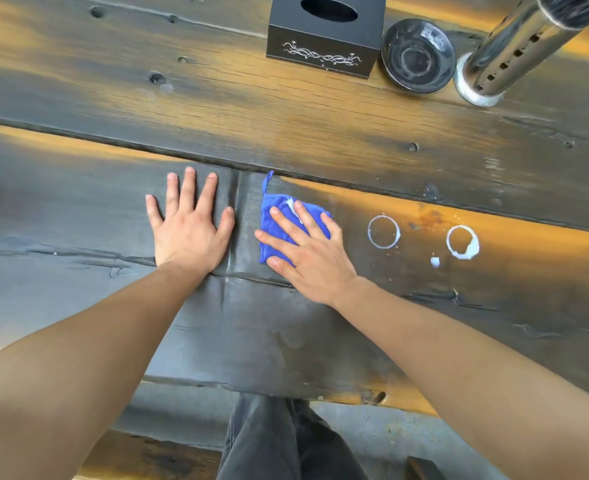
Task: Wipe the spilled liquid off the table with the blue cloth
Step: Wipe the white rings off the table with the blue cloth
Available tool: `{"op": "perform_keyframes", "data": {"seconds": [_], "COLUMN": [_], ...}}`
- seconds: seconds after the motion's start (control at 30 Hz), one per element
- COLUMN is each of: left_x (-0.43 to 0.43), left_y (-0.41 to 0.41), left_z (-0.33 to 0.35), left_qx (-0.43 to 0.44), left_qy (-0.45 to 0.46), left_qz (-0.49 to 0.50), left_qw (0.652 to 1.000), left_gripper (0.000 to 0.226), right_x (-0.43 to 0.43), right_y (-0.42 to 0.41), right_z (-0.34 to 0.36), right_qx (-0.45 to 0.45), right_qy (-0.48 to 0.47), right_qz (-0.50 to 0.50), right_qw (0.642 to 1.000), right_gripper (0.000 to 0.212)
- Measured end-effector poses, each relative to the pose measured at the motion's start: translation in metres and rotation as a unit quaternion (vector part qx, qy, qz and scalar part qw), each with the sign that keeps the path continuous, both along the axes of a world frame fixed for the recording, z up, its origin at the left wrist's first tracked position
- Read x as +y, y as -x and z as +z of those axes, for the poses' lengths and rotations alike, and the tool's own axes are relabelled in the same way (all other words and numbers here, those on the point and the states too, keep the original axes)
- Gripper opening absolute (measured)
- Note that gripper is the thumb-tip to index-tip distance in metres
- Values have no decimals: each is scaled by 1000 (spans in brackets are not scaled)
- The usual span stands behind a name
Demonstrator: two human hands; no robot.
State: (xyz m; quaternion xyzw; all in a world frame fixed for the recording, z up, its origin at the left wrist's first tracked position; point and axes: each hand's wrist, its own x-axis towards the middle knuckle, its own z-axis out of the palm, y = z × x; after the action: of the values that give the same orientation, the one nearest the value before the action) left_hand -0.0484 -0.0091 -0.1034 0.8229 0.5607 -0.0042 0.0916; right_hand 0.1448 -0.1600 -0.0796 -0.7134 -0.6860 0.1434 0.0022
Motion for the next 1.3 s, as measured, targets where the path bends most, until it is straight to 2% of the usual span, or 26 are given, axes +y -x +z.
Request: {"op": "perform_keyframes", "data": {"seconds": [0.23,0.33,0.53,0.6,0.67,0.77,0.83,0.9,1.03,1.17,1.3], "left_x": [0,-19,-70,-76,-78,-76,-76,-76,-76,-77,-77], "left_y": [1,-12,-62,-69,-70,-70,-70,-70,-70,-69,-68], "left_z": [3,10,14,8,2,-3,-5,-6,-6,-9,-11], "left_qx": [4,-36,-57,-26,-9,-7,-5,-6,-9,-12,-11], "left_qy": [28,43,62,57,38,15,5,3,4,-6,-15], "left_qz": [-1,9,-44,-46,-50,-44,-43,-44,-42,-44,-47], "left_qw": [1000,998,995,997,998,999,999,999,999,999,999], "left_gripper": [72,72,70,72,73,75,75,75,74,74,73], "right_x": [-69,-101,-152,-170,-184,-189,-177,-151,-73,-8,17], "right_y": [21,26,23,17,10,-3,-23,-53,-124,-190,-217], "right_z": [4,2,11,15,19,33,46,56,54,29,1], "right_qx": [-16,-34,-11,23,97,267,302,275,198,112,34], "right_qy": [-12,-19,-5,-10,7,26,-41,-97,-125,-109,-30], "right_qz": [-27,-41,-72,-77,-108,-227,-276,-303,-333,-343,-330], "right_qw": [999,998,997,997,989,936,912,907,913,926,943], "right_gripper": [54,54,50,44,41,36,35,35,37,35,43]}}
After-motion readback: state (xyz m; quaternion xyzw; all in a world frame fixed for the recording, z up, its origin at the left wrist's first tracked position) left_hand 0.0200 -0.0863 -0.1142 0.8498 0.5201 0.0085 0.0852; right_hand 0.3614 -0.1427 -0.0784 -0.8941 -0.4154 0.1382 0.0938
